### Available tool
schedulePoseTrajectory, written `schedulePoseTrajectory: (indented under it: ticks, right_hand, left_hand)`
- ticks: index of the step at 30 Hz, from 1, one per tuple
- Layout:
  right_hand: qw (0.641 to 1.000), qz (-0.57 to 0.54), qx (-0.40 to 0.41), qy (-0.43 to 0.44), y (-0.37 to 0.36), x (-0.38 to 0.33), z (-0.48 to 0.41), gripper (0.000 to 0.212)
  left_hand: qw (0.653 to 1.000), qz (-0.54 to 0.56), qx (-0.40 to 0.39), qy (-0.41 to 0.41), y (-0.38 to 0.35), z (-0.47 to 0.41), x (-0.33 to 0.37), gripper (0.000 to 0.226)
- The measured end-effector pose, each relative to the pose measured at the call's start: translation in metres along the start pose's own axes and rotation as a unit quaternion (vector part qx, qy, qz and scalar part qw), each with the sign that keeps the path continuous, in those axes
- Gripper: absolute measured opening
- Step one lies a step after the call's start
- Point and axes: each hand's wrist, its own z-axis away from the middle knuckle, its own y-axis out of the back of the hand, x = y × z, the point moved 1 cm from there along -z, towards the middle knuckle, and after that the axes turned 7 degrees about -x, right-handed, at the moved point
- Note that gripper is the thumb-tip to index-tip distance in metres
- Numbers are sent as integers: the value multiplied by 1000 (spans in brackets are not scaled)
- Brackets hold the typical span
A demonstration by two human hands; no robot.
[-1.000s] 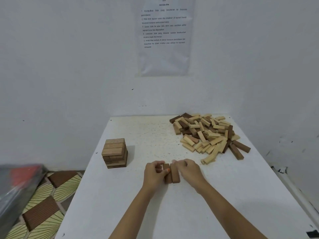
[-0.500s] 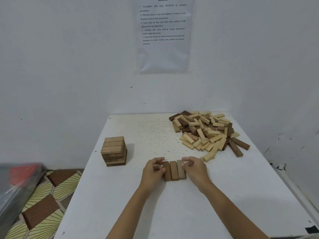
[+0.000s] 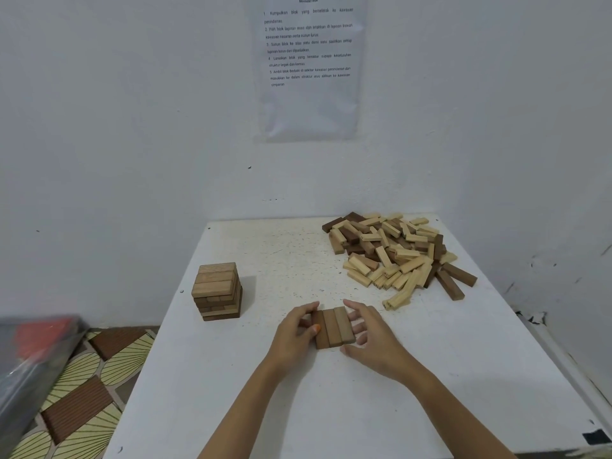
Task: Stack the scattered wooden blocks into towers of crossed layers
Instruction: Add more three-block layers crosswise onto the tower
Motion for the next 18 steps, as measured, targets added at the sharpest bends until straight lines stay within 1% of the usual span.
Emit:
schedulePoseTrajectory:
  ticks: [2, 4, 6, 7, 10, 15, 18]
  right_hand:
    - [1000, -6, -6, -4, 4, 3, -2, 77]
    - [1000, 2, -24, 3, 9, 4, -3, 82]
    - [999, 10, -43, 19, 15, 5, -5, 87]
    - [998, 21, -51, 26, 18, 5, -7, 89]
    - [995, 65, -67, 36, 21, 5, -12, 90]
    - [994, 60, -80, 47, 25, 10, -16, 86]
    - [992, 66, -95, 46, 27, 10, -19, 90]
  left_hand:
    - [999, -2, -41, 5, 3, 2, 0, 49]
    - [996, -20, -86, 6, 6, 3, -1, 70]
    - [993, -64, -102, -9, 9, 1, -5, 92]
    - [991, -84, -99, -19, 9, -1, -6, 99]
    - [992, -100, -68, -37, 8, -4, -9, 100]
    - [990, -115, -42, -65, 9, -5, -13, 94]
    - [990, -119, -43, -65, 12, -8, -13, 92]
